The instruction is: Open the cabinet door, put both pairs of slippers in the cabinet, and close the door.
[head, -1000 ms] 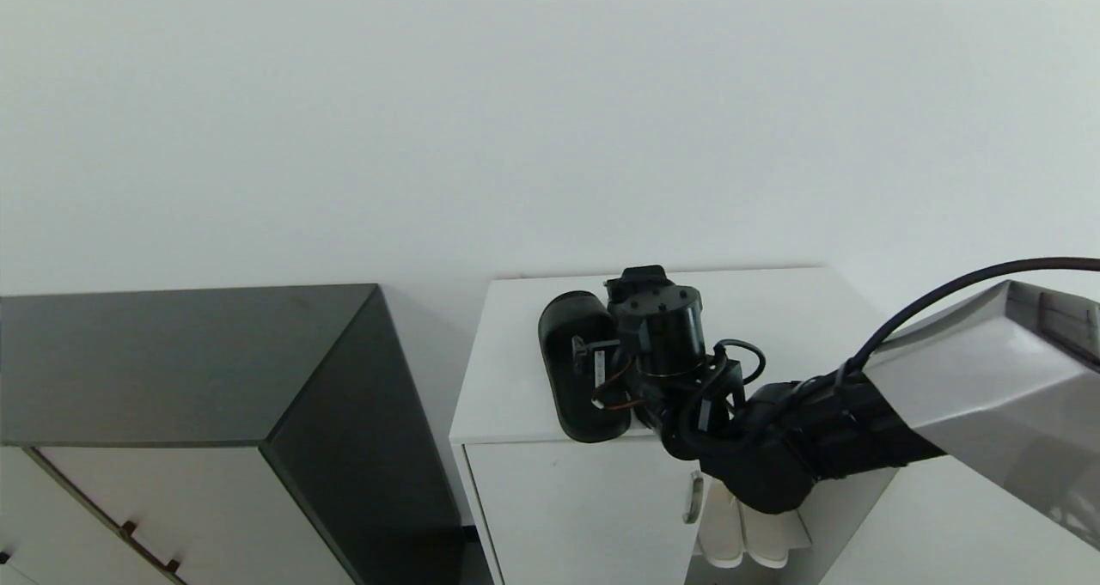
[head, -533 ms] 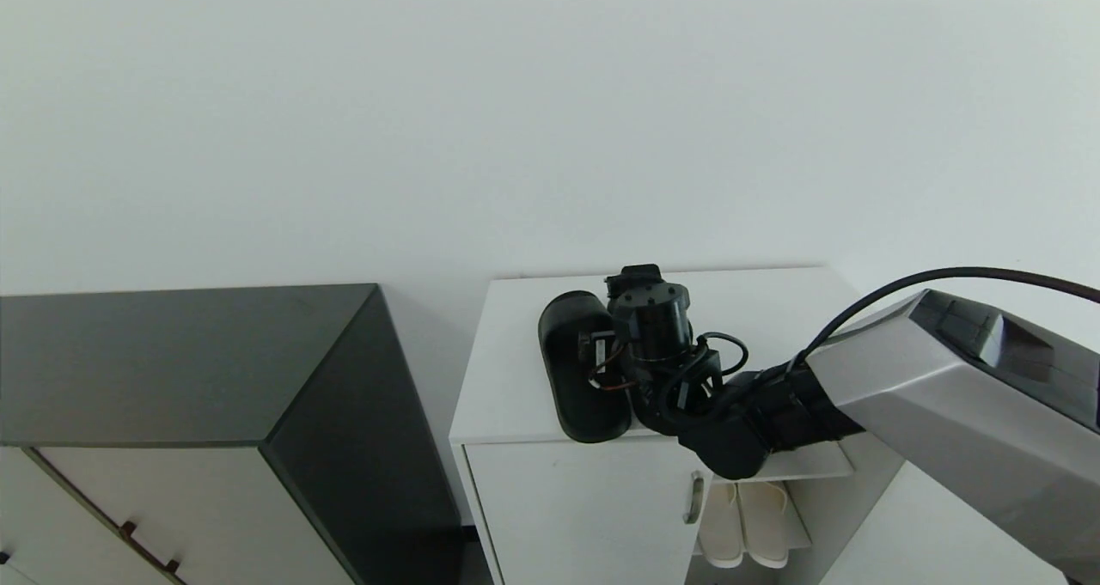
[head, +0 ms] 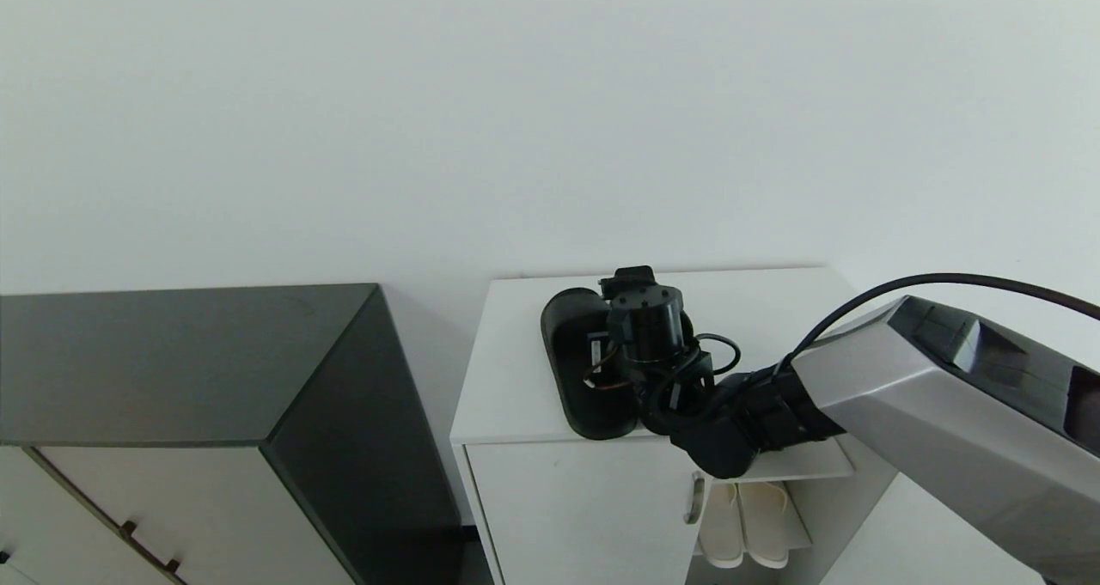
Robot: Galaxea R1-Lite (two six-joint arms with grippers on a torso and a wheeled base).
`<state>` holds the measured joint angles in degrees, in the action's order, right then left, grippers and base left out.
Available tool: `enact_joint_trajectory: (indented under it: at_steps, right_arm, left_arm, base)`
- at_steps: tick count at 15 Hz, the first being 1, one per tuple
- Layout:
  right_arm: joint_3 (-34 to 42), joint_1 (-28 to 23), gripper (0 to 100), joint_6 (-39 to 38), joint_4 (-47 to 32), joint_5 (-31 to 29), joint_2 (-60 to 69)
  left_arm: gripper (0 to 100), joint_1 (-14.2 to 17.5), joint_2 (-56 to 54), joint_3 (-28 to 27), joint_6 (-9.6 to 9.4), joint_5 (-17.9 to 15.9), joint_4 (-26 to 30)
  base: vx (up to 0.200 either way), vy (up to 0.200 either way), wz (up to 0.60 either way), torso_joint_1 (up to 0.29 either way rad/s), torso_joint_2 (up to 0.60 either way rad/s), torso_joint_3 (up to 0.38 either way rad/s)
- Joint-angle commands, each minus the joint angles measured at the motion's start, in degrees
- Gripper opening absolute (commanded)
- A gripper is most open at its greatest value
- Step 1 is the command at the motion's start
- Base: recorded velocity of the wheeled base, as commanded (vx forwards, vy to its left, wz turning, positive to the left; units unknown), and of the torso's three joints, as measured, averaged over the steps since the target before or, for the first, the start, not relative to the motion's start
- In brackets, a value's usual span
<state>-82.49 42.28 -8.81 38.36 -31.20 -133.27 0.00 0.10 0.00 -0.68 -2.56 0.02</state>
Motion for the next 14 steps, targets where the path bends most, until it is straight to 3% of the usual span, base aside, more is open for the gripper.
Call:
enact_joint_trajectory:
  at_steps: [1,4,7,14]
  right_arm:
    - [0.0,0.1,0,0.0,0.0,0.0,0.4]
    - [1.1,0.3,0,0.1,-0.3,0.0,5.0]
    - [7.0,1.8,0,2.0,-0.1,0.9,11.6]
    - [33.3,8.9,0,1.6,-0.2,11.7,32.3]
  left_arm:
    - [0,0.0,0.0,0.0,-0.02,0.0,0.0]
    - [0,0.1,0.0,0.0,-0.02,0.0,0.0]
    - [0,0.0,0.0,0.0,-0.02,0.0,0.0]
    - [0,0.0,0.0,0.0,-0.11,0.0,0.0]
  base:
    - [0.0,0.0,0.0,0.0,0.0,0.0]
    - [0.0,0.0,0.0,0.0,0.0,0.0]
    - [0.0,0.0,0.0,0.0,0.0,0.0]
    - [0.0,0.0,0.0,0.0,0.0,0.0]
